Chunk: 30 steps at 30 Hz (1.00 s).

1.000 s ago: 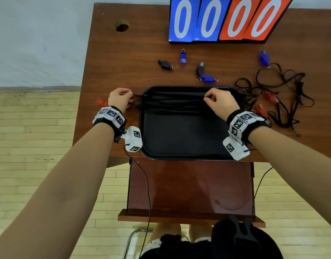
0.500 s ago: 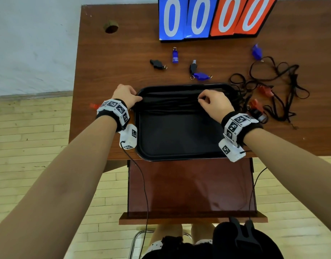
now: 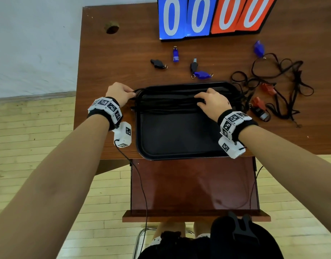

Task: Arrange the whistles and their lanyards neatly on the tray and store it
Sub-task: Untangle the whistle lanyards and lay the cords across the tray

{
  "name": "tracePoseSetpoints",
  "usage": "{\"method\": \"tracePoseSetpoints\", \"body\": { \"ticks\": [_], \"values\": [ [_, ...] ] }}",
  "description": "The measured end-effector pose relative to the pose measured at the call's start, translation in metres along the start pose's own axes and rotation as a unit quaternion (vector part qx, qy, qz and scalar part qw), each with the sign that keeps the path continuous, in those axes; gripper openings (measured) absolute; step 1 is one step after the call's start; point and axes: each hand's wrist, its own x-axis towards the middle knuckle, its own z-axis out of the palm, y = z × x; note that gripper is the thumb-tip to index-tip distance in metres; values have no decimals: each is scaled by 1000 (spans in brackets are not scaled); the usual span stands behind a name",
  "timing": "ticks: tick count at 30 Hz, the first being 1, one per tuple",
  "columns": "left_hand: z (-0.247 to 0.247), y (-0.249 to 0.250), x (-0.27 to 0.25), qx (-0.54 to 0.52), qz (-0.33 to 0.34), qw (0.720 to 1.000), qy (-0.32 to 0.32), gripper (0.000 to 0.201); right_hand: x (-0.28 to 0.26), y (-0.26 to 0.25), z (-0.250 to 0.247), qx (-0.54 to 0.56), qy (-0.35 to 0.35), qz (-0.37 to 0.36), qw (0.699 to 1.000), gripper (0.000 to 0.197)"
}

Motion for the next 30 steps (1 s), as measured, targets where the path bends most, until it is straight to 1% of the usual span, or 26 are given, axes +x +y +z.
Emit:
{"method": "tracePoseSetpoints", "body": {
  "ticks": [4, 7, 11, 16, 20, 23, 26, 30],
  "values": [
    [-5, -6, -2, 7, 11, 1000, -25, 29, 2, 4, 1, 17, 10, 4, 1000, 34],
    [-5, -10, -4, 45, 31, 998, -41, 25, 5, 7, 3, 41, 18, 12, 999, 32],
    [-5, -15, -6, 79, 59, 994, -52, 24, 9, 14, 3, 72, 44, 29, 996, 21],
    [-5, -20, -8, 69, 56, 995, -50, 24, 10, 20, 0, 73, 50, 39, 995, 17],
    [-5, -21, -10, 60, 75, 994, -57, 26, 9, 22, -2, 82, 54, 42, 994, 16],
    [-3, -16, -10, 25, 94, 993, -62, 29, 8, 21, -2, 87, 55, 42, 994, 17],
    [3, -12, -9, 15, 85, 995, -51, 25, 7, 18, -1, 82, 61, 39, 994, 20],
    [5, -14, -8, 40, 88, 995, -15, 16, 4, 6, 3, 65, 59, 2, 996, 23]
  ]
}}
